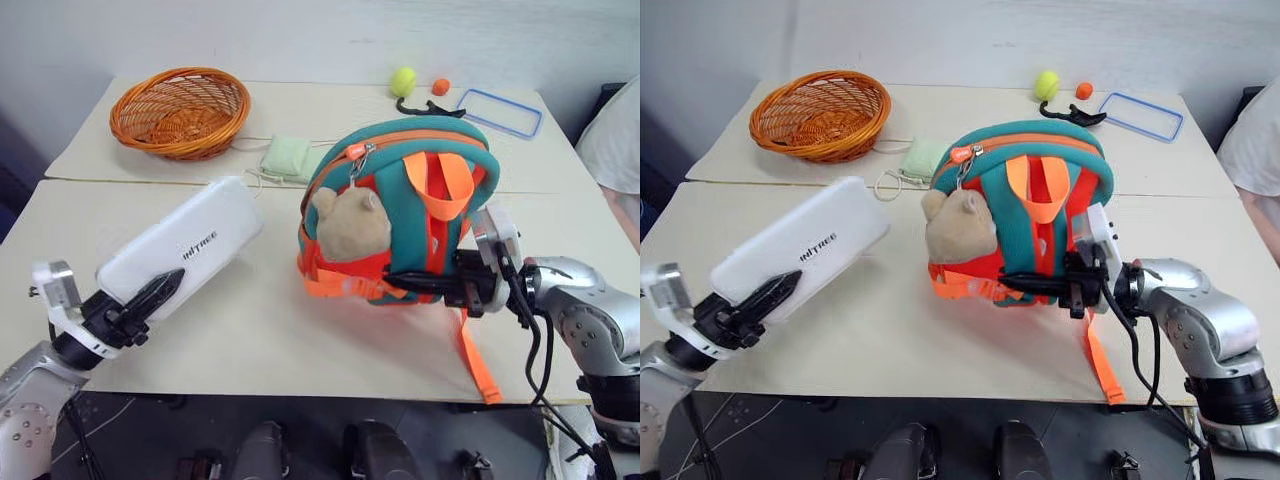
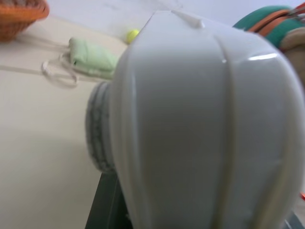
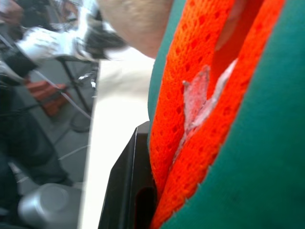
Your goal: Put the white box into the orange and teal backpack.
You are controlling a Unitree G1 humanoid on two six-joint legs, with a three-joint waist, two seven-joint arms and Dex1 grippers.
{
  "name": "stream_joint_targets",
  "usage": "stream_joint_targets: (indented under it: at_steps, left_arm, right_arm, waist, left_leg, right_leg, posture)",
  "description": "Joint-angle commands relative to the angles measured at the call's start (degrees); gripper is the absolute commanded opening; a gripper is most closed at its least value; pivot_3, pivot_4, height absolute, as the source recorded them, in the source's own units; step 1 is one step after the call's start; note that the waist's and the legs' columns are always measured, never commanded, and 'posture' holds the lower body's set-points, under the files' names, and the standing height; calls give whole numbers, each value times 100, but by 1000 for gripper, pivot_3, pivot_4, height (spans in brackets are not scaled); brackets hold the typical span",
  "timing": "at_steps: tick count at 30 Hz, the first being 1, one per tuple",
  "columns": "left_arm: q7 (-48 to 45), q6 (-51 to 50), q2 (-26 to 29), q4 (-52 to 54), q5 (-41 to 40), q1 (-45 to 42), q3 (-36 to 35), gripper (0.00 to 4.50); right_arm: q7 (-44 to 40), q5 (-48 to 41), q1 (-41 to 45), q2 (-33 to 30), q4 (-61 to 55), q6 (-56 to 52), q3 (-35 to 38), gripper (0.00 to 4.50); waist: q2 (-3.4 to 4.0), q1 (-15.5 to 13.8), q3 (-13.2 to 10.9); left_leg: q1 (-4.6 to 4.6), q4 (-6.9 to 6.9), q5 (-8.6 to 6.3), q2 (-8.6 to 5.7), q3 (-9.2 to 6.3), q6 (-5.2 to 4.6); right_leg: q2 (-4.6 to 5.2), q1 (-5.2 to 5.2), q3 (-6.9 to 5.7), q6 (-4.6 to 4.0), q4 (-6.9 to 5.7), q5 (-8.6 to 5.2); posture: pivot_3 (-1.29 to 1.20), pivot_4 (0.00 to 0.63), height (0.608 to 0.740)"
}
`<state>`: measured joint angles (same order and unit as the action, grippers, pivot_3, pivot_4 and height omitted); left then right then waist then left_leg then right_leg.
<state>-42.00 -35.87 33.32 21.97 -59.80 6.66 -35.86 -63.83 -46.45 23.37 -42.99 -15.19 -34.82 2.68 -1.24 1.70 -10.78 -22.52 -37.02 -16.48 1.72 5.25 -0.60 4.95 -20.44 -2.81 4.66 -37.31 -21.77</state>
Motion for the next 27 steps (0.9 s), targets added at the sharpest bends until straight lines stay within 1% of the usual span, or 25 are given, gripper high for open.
stream_joint_targets:
  at_steps: [1,4,9,14,16,18,19,23,27]
  left_arm:
    - [232,139,197,633,-343,-415,-76,1293]
    - [382,222,225,785,-110,-919,400,1293]
    - [70,520,232,669,562,-1658,1364,1293]
    - [-506,564,512,635,825,-1727,1806,1293]
    - [-658,726,579,443,1186,-1816,2066,1293]
    - [-856,975,790,215,1895,-1954,2593,1293]
    - [-828,972,829,98,2109,-2088,2807,1293]
    - [-819,970,734,-366,2605,-2869,3476,1293]
    - [-927,865,243,-1121,3090,-4292,4278,1293]
  right_arm:
    - [-151,59,-3,75,-125,151,-9,128]
    - [-171,133,-122,155,-225,149,-86,128]
    - [-183,173,-203,188,-289,143,-137,128]
    - [-106,239,-204,254,-271,191,-124,128]
    - [-97,259,-212,278,-260,202,-126,128]
    - [-105,274,-209,303,-257,195,-131,128]
    - [-107,273,-212,314,-260,187,-129,128]
    - [-132,293,-210,351,-239,178,-141,128]
    - [-175,310,-223,360,-268,170,-190,128]
  waist:
    - [-1,-24,0]
    - [-1,-58,0]
    - [-1,-29,0]
    - [1,-7,-1]
    - [1,-15,-1]
    - [0,-23,-1]
    - [0,-38,-1]
    - [0,-99,-1]
    - [0,-200,-1]
  left_leg:
    - [-1,-1,0,-1,0,0]
    - [-9,-11,1,-5,-5,-5]
    - [-8,-11,3,-8,0,-7]
    - [-7,-7,9,8,2,5]
    - [-8,-6,10,8,0,6]
    - [-8,-9,10,7,0,6]
    - [-8,-11,10,6,0,6]
    - [-8,-11,11,1,0,-1]
    - [-13,-16,11,1,-5,0]
  right_leg:
    - [0,2,0,0,1,0]
    - [2,6,-4,1,2,1]
    - [-2,9,-3,6,6,3]
    - [-22,7,1,6,13,3]
    - [-22,6,1,6,14,3]
    - [-21,6,2,6,14,3]
    - [-21,9,1,6,14,3]
    - [-17,11,1,7,17,4]
    - [-19,10,-5,7,16,4]
  posture:
    - [0,150,740]
    - [0,150,740]
    - [0,150,740]
    - [0,150,740]
    - [0,150,740]
    - [0,150,740]
    - [0,150,740]
    - [0,150,740]
    - [0,150,740]
